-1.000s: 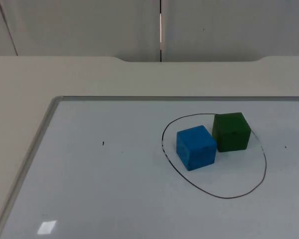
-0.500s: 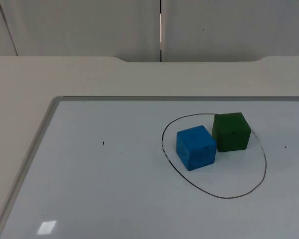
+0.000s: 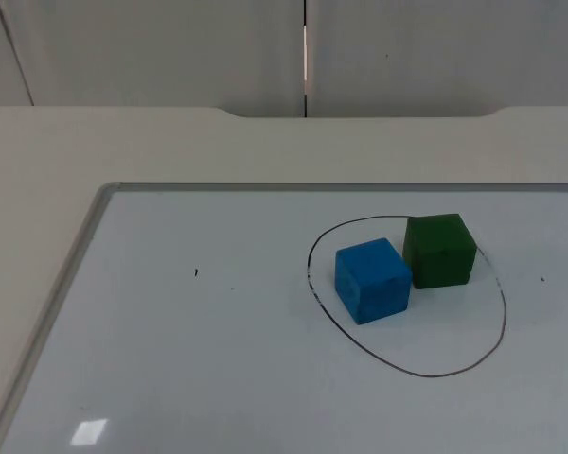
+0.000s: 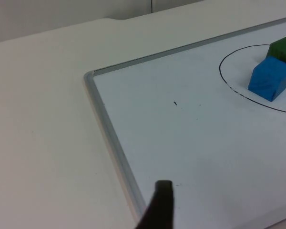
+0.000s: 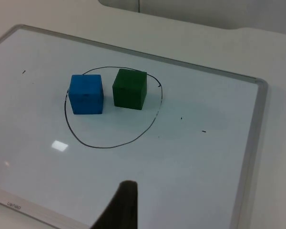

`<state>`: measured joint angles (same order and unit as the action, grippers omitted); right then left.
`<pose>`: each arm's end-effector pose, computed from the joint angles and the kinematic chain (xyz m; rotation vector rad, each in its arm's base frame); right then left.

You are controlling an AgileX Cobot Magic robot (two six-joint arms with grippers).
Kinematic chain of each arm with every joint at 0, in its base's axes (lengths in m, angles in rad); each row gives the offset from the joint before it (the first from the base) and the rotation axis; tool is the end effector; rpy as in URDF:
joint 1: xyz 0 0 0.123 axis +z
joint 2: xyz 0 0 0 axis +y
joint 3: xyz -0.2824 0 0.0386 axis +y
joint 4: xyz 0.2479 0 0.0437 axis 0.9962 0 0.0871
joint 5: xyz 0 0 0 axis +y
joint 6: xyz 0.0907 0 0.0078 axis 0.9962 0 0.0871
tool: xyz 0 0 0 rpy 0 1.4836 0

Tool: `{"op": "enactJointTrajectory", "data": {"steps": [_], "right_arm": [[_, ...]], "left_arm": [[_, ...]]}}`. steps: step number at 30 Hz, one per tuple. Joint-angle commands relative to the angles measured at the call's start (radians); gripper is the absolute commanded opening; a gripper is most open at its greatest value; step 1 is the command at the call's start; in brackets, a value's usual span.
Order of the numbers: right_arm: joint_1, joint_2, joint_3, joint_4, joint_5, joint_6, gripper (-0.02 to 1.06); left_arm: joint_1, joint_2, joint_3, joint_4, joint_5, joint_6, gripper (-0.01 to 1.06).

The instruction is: Push the two cubes into the marked area.

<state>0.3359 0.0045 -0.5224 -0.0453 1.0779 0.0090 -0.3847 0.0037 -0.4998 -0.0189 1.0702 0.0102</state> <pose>-0.0059 -0.0059 0.2821 -0.3300 2.0198 0.1614 -0.0049 0.0003 0.2764 0.4065 2.0269 -0.2541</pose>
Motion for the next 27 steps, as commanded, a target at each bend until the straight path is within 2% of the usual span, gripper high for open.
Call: {"op": "enactJointTrajectory", "data": {"steps": [1,3,6,17,20,27], "right_arm": [[-0.003,-0.005,0.007,-0.005,0.001,-0.002,0.93],[-0.003,-0.005,0.007,-0.005,0.001,-0.002,0.93],[-0.003,-0.005,0.007,-0.005,0.001,-0.002,0.93],[-0.003,-0.005,0.007,-0.005,0.001,-0.002,0.93],[-0.003,-0.005,0.007,-0.005,0.001,-0.002,0.93],[-0.003,-0.005,0.007,-0.005,0.001,-0.002,0.93]], "left_arm": [[0.002,-0.004,0.005,0.006,0.004,-0.001,0.84],[0.002,-0.004,0.005,0.006,0.004,-0.001,0.94],[0.002,-0.004,0.005,0.006,0.004,-0.001,0.98],[0.002,-0.004,0.005,0.006,0.004,-0.001,0.99],[0.002,-0.004,0.005,0.006,0.004,-0.001,1.05],[0.002,-0.004,0.005,0.006,0.004,-0.001,1.05]]}}
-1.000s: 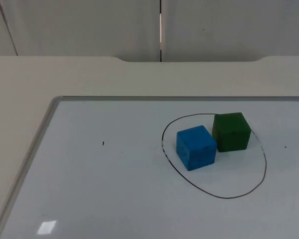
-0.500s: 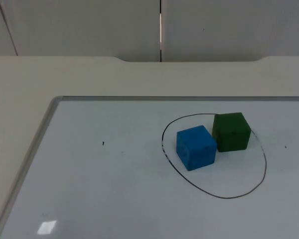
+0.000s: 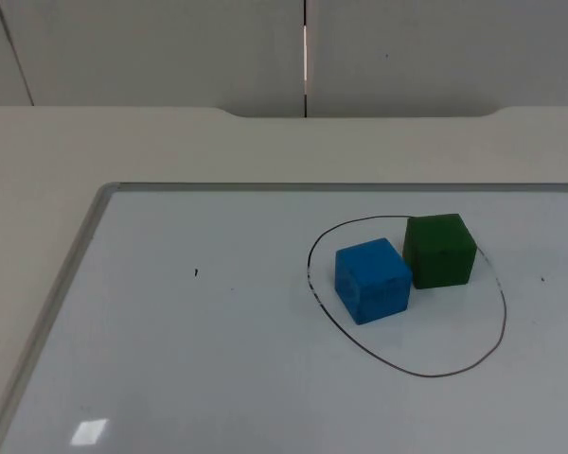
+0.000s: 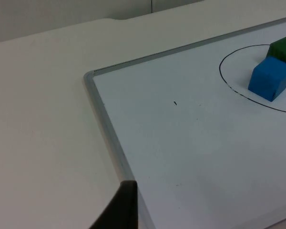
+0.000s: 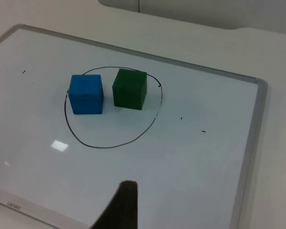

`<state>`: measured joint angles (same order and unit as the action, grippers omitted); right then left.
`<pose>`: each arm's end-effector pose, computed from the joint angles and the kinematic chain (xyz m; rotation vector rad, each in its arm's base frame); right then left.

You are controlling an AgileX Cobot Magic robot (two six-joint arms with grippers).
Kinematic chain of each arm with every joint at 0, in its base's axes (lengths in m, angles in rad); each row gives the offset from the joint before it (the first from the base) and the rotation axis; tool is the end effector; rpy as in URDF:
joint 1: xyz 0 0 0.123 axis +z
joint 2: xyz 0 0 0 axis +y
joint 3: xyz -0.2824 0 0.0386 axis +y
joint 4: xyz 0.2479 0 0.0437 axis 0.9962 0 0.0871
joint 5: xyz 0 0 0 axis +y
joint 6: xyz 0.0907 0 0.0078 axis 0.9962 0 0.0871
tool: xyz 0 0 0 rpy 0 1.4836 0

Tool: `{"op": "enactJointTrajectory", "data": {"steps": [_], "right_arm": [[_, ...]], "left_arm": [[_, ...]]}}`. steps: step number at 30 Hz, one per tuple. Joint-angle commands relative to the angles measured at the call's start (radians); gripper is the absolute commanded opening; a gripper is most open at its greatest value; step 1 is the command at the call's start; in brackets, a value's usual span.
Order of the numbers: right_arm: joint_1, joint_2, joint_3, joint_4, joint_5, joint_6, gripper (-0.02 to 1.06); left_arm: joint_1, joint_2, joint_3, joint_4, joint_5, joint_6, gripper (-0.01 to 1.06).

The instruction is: Push the two cubes into the marked area.

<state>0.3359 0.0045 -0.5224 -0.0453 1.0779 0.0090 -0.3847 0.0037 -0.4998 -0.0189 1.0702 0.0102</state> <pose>-0.0059 -0.0059 0.2821 -0.3300 2.0198 0.1614 -0.0049 0.0003 0.2764 0.4065 2.0269 -0.2541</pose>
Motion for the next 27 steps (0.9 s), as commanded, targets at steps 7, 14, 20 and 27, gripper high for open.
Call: {"op": "enactJointTrajectory", "data": {"steps": [7,14,20,27], "right_arm": [[-0.003,-0.005,0.007,-0.005,0.001,-0.002,0.93],[-0.003,-0.005,0.007,-0.005,0.001,-0.002,0.93],[-0.003,-0.005,0.007,-0.005,0.001,-0.002,0.93],[-0.003,-0.005,0.007,-0.005,0.001,-0.002,0.93]], "left_arm": [[0.002,-0.004,0.005,0.008,0.004,-0.001,1.05],[0.002,-0.004,0.005,0.008,0.004,-0.001,1.05],[0.002,-0.004,0.005,0.008,0.004,-0.001,1.05],[0.002,-0.004,0.005,0.008,0.004,-0.001,1.05]]}}
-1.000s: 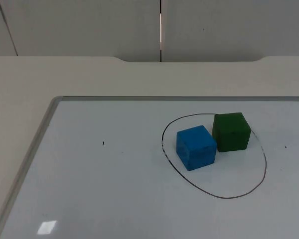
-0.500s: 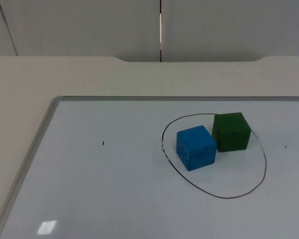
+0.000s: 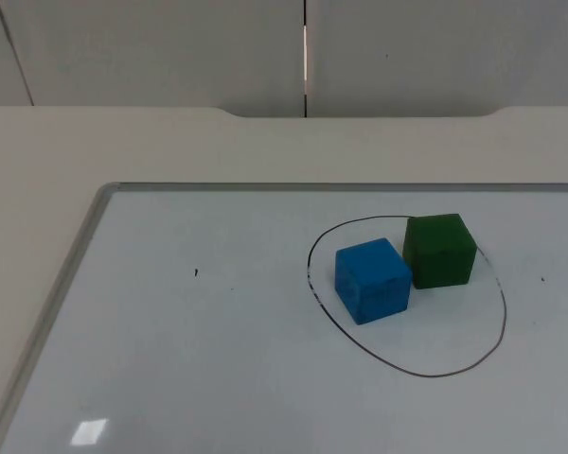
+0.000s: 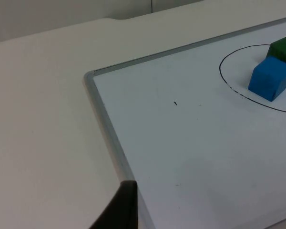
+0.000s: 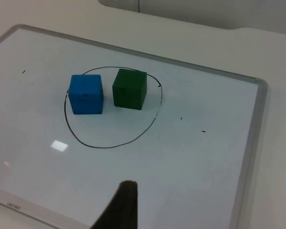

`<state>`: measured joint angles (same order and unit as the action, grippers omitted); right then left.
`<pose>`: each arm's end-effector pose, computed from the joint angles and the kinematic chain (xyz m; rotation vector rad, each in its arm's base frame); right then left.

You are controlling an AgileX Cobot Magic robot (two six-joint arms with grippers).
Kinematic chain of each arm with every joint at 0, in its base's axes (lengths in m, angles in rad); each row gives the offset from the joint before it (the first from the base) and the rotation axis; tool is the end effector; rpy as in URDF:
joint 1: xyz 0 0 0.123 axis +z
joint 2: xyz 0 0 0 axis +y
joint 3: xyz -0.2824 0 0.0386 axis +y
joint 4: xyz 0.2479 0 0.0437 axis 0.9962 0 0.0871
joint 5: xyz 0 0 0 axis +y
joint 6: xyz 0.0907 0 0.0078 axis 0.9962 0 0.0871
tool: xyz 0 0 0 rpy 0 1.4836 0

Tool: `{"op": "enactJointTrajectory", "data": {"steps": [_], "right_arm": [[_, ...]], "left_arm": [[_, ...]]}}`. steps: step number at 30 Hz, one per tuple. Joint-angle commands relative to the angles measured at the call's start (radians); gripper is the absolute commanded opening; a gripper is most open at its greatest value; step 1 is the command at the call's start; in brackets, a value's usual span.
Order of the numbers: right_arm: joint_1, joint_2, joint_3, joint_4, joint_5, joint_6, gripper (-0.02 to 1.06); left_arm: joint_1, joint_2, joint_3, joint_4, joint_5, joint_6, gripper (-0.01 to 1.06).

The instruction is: Push the two cubes into the marked area.

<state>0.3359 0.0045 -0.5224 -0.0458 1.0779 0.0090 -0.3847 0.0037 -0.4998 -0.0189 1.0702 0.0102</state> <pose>-0.0059 -0.0059 0.2821 -0.3300 2.0198 0.1608 -0.0049 0.0003 0.2764 0.4065 2.0269 -0.2541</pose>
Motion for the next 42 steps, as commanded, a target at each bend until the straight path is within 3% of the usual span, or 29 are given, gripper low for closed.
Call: {"op": "enactJointTrajectory", "data": {"steps": [1,7,18,42], "right_arm": [[-0.003,-0.005,0.007,-0.004,0.001,-0.002,0.93],[-0.003,-0.005,0.007,-0.004,0.001,-0.002,0.93],[-0.003,-0.005,0.007,-0.004,0.001,-0.002,0.93],[-0.003,-0.005,0.007,-0.004,0.001,-0.002,0.93]], "left_arm": [[0.002,-0.004,0.005,0.008,0.004,-0.001,1.05],[0.005,-0.004,0.005,0.008,0.004,-0.001,1.05],[0.162,-0.004,0.005,0.008,0.004,-0.001,1.05],[0.353,-0.004,0.005,0.010,0.004,-0.001,1.05]]}}
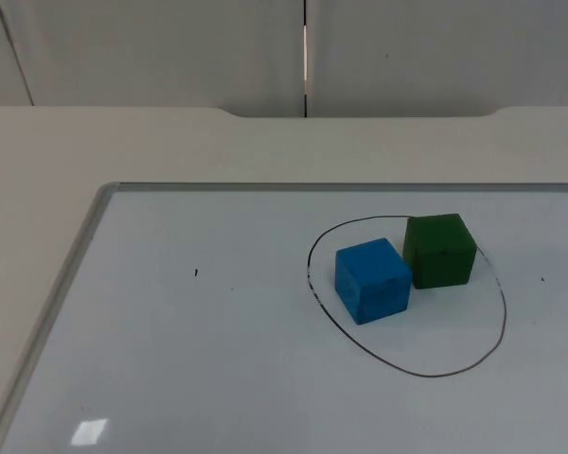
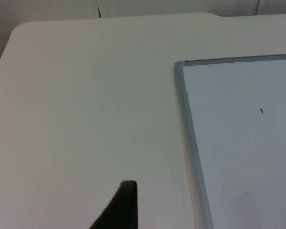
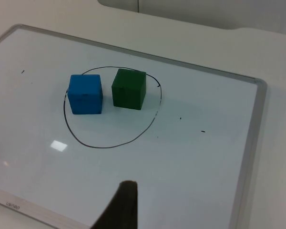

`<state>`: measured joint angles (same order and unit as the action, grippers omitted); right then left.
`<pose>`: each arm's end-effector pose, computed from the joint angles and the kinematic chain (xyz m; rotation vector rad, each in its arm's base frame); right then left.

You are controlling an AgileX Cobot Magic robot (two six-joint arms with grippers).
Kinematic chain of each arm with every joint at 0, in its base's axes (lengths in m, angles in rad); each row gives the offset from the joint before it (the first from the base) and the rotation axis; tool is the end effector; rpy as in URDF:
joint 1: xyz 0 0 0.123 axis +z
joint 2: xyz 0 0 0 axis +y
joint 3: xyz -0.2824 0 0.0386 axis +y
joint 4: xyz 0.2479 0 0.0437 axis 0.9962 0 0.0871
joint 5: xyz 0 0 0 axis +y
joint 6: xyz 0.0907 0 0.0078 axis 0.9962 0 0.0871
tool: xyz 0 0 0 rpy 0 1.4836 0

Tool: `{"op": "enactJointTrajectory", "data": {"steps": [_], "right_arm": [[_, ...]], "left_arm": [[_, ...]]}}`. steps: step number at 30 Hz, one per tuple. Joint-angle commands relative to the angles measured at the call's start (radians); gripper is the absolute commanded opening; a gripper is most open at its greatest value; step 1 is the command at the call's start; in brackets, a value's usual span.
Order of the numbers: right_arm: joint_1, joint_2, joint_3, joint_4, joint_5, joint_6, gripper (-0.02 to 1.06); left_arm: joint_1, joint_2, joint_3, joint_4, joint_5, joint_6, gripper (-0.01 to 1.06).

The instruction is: Push the two cubes into the marked area.

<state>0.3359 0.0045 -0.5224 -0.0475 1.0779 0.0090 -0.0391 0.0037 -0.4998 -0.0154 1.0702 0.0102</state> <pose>-0.0059 -0.0061 0.2821 -0.3298 2.0196 0.1588 -0.0047 -0.0010 0.2764 0.0515 2.0572 -0.0364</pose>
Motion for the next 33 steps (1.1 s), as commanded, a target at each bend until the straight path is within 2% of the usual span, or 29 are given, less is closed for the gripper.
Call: {"op": "enactJointTrajectory", "data": {"steps": [1,33], "right_arm": [[-0.003,-0.005,0.007,-0.003,0.001,-0.002,0.93],[-0.003,-0.005,0.007,-0.003,0.001,0.003,0.93]], "left_arm": [[0.016,-0.004,0.005,0.006,0.004,-0.001,1.05],[0.018,-0.004,0.005,0.006,0.004,-0.001,1.05]]}}
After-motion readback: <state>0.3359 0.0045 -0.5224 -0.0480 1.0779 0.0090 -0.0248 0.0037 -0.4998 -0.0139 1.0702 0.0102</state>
